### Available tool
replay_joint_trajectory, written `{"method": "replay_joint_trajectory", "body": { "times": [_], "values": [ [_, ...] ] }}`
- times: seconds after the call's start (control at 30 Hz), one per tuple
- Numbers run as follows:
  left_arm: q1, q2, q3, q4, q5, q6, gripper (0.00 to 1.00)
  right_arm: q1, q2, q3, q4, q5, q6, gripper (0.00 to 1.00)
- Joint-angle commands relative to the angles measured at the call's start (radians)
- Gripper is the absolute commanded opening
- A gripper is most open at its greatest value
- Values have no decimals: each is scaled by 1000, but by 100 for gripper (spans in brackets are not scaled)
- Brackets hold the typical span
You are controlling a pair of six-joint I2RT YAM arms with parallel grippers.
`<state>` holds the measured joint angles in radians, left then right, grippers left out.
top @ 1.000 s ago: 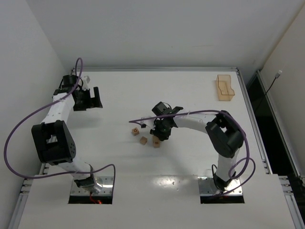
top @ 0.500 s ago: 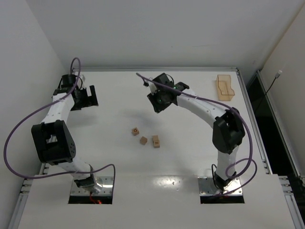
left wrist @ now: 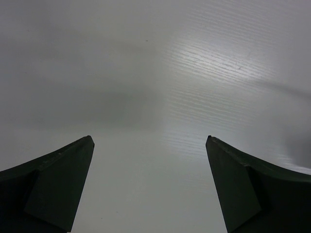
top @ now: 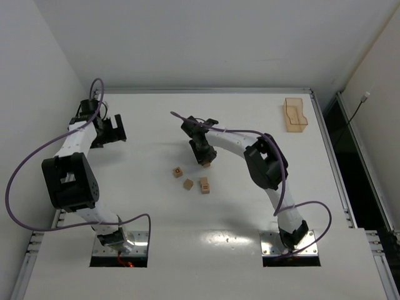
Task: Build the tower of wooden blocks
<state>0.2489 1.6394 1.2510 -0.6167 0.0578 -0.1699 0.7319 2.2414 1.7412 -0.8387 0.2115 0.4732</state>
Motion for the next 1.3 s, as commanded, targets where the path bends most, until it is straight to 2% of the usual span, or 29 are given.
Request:
{"method": "replay_joint_trajectory", "body": {
  "times": [0.0,0.3,0.5,0.63,1.0,1.13,1.27],
  "values": [
    [9,0,22,6,11,-14,100,8,-41,-9,-16,5,80,0],
    [18,0,13,15,42,-5,100,-22,-51,-97,78,-126,155,0],
    [27,0,4,15,42,4,100,-55,-51,-88,107,-136,244,0],
    [27,0,4,15,53,4,100,-65,-20,-66,109,-136,245,0],
    [27,19,4,15,53,4,100,-83,93,115,67,-72,211,0],
    [27,19,4,15,53,4,100,-83,84,92,67,-31,211,2],
    [27,28,4,15,53,4,100,-72,35,29,56,32,229,0]
  ]
}}
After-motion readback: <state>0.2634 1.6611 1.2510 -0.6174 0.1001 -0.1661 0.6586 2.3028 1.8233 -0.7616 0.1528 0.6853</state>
